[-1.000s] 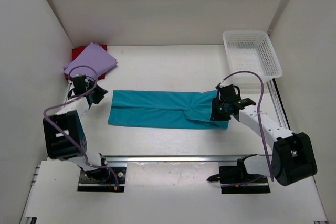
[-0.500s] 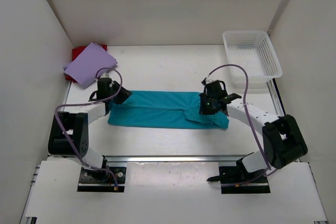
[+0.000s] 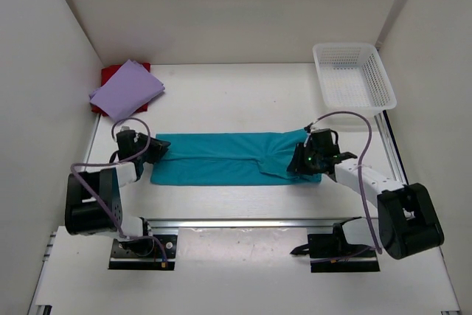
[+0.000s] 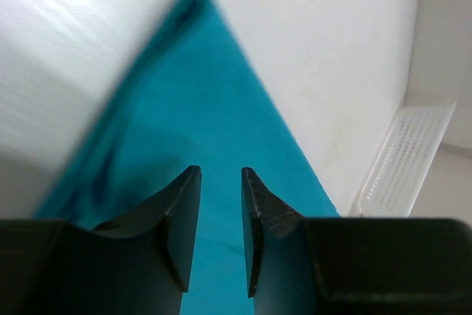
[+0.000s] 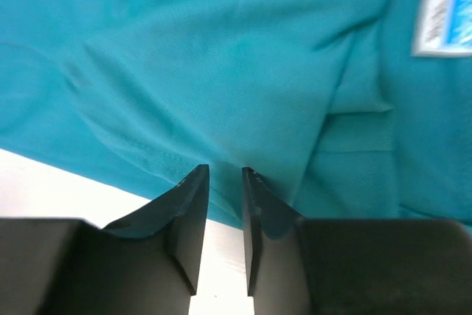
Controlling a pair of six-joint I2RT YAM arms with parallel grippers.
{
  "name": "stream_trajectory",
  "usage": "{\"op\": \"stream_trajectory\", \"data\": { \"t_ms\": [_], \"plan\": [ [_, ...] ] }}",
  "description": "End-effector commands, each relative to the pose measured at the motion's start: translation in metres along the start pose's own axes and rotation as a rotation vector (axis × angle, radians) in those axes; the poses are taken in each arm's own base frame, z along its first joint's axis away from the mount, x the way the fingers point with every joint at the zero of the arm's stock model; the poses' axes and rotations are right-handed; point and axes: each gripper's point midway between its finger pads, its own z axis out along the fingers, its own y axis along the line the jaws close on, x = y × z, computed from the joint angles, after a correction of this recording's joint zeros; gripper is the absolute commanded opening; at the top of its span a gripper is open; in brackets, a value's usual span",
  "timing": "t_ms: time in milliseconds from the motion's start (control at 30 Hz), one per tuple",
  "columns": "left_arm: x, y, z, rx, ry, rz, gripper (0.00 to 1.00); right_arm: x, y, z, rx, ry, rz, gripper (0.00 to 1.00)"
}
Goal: Fold and stack the t-shirts
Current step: Fold the other side of the tshirt into a rectangle
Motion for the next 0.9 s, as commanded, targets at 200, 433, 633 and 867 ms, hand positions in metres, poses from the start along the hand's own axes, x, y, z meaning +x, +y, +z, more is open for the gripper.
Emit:
{"op": "stream_trajectory", "data": {
  "t_ms": [200, 433, 633, 867],
  "plan": [
    [0.033, -0.122, -0.012, 0.224, -0.05, 0.303, 0.42, -0.122, -0.006, -0.006, -0.072, -0.273, 0.091, 0.2],
    [0.047, -0.102, 0.029, 0.192, 0.088, 0.211, 0.39, -0.142, -0.036, 0.007, -0.002, -0.307, 0.127, 0.35],
    [0.043, -0.063, 0.039, 0.113, 0.1, 0.173, 0.38, -0.131, -0.055, 0.022, 0.046, -0.279, 0.148, 0.33],
    [0.03, -0.031, 0.042, 0.051, 0.088, 0.1, 0.38, -0.15, -0.072, 0.027, 0.07, -0.3, 0.184, 0.14]
  ]
}}
